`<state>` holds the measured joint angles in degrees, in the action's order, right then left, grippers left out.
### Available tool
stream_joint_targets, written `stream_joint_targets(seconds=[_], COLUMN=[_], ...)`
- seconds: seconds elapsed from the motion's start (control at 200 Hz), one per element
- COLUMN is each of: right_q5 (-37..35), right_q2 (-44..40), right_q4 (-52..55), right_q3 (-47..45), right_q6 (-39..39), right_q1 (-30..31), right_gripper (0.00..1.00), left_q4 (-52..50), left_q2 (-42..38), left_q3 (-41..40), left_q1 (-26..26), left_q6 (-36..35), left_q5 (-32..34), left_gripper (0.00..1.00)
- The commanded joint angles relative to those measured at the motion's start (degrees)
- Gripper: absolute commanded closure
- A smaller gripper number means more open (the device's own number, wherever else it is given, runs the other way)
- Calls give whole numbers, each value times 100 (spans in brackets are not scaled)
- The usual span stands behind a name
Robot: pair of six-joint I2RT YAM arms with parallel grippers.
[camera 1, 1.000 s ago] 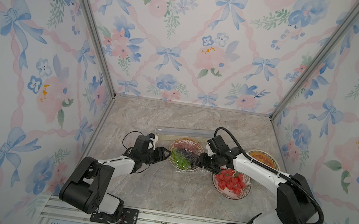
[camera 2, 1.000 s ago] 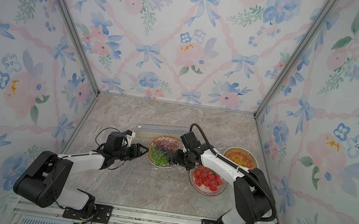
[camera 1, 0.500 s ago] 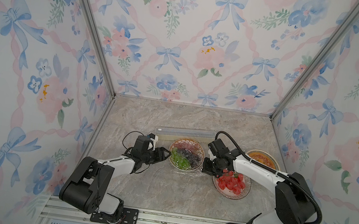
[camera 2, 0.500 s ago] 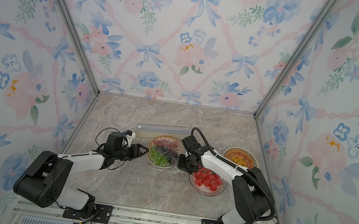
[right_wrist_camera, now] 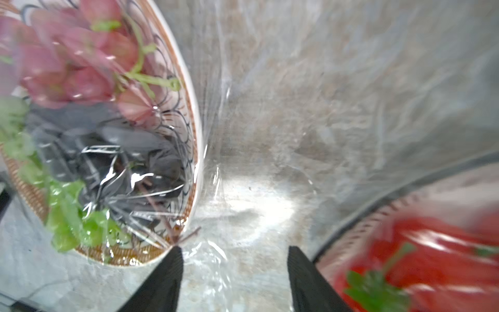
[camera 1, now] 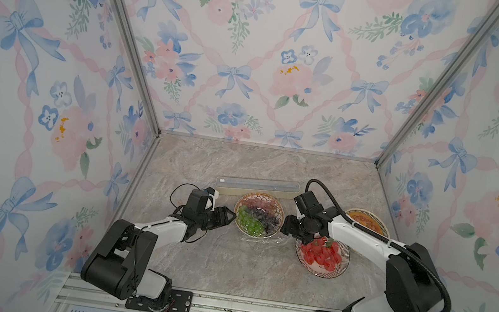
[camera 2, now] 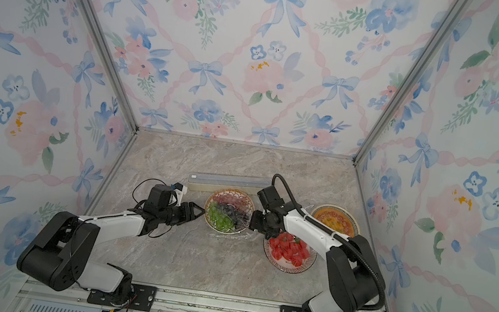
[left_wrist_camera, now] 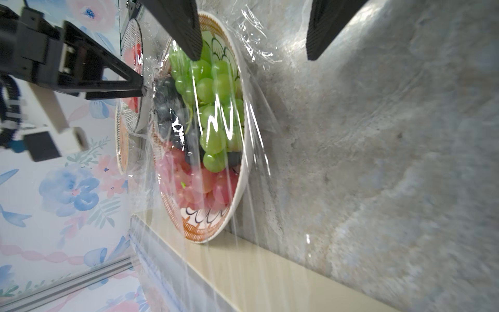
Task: Wrap the plate with plastic wrap
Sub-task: Cover the plate with plastic wrap.
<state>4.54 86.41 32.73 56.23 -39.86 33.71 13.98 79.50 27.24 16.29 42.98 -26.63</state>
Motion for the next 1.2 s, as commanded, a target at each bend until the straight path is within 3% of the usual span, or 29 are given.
stream_joint_targets(seconds=[0.0,0.155,0.355,0.51,0.94,1.19], right_q5=[-453,-139,629,853,1418,1158], right_q2=[-667,-1188,-863,-278,810,450], right_q4=[736,588,-1072,-1676,-3673,-2949], right_q3=[147,-26,-788,-796,-611,-847], right_q6=[162,-234,-1357,-1526,-2141,-1846], right_q1=[-58,225,580,534,309,242], right_gripper=[24,0,3,3,3,3], left_q4=[-371,-614,-650,-632,481,976], left_q2=[-337,-789,-1220,-1206,-616,-221], left_q3=[142,-17,-393,-613,-765,-684], left_q1=[-72,32,851,1391,1804,1880], left_q6=[-205,33,592,886,1279,1466], left_q5=[224,-12,-137,101,-289,-145], left_gripper=[36,35,33,31,29,30])
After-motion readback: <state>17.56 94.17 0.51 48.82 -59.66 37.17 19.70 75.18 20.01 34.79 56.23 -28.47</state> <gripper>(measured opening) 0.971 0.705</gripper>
